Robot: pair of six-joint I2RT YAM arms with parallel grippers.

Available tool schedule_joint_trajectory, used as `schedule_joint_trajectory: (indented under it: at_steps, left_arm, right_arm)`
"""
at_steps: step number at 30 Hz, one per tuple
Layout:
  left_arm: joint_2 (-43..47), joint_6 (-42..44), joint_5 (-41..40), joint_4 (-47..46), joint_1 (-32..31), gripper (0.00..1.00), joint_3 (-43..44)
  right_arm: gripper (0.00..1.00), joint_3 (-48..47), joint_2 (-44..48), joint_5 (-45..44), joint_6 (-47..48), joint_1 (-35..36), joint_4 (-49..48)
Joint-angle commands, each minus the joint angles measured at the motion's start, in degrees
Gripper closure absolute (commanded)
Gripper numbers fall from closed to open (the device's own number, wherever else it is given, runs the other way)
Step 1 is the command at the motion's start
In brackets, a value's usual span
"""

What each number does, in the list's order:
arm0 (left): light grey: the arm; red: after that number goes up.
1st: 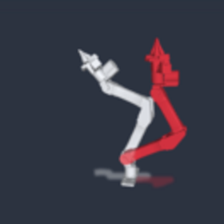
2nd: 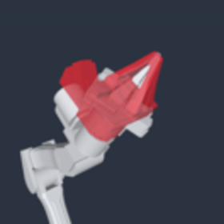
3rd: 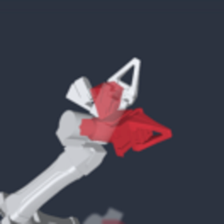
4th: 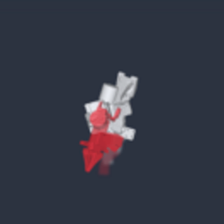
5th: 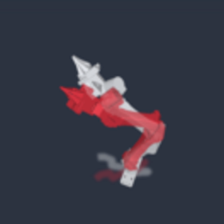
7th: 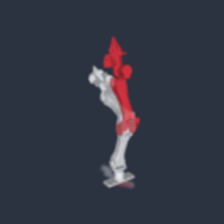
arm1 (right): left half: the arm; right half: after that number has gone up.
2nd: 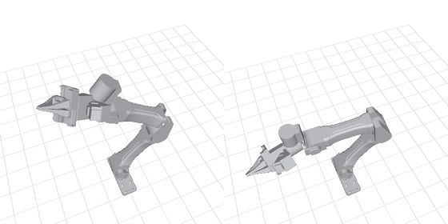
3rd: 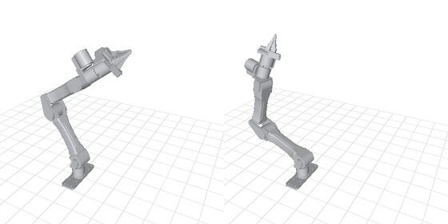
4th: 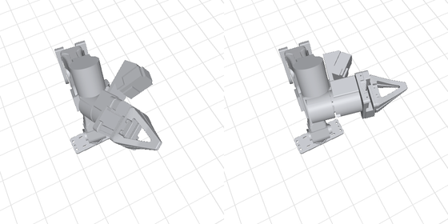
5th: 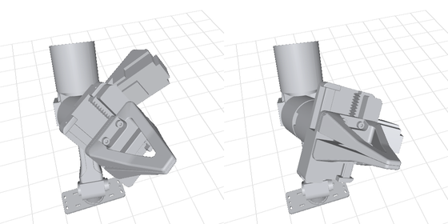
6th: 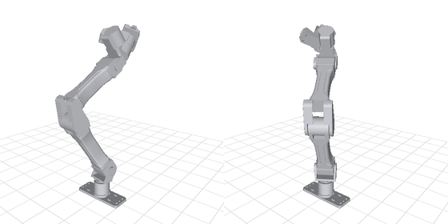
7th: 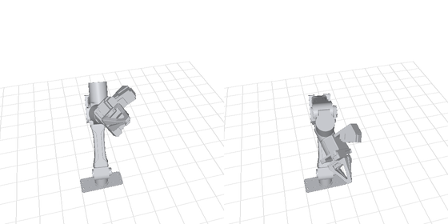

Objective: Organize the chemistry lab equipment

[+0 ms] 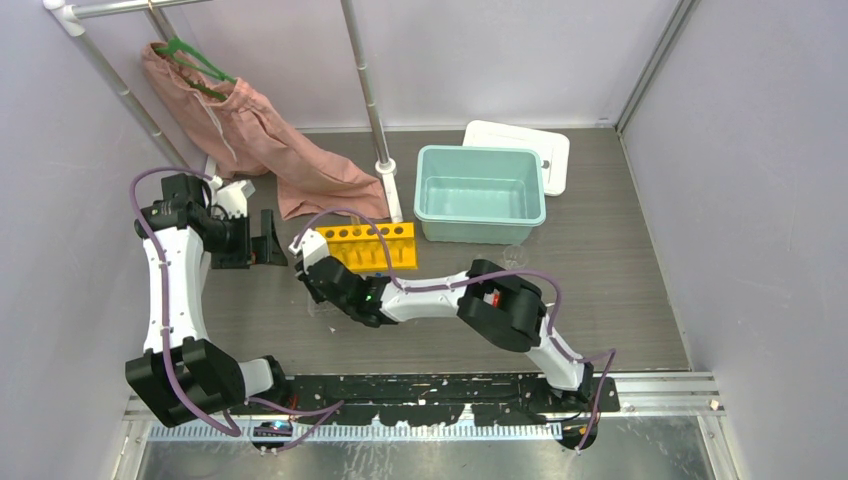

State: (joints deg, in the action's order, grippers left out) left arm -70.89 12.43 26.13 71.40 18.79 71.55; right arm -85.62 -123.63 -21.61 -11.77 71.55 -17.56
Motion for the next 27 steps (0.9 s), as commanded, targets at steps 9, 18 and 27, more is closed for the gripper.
schedule_joint_trajectory:
  at_steps: [9,18,27]
  left_arm:
    - [-0.1,0.3,0.0,-0.9,0.4,0.0,0.9]
    - [-0.9,0.6,-1.0,-1.0,0.5,0.0,0.9]
    - [-2.3,0.5,-1.1,1.0,0.4,0.0,3.7]
  right_arm:
    - [0.99,1.0,-1.4,-2.4,2.5,1.1,-5.4]
    - [0.62,1.1,-1.0,-4.5,0.1,1.4,-4.5]
    - [0.31,1.2,11.2,-10.1,-7.2,1.5,7.9]
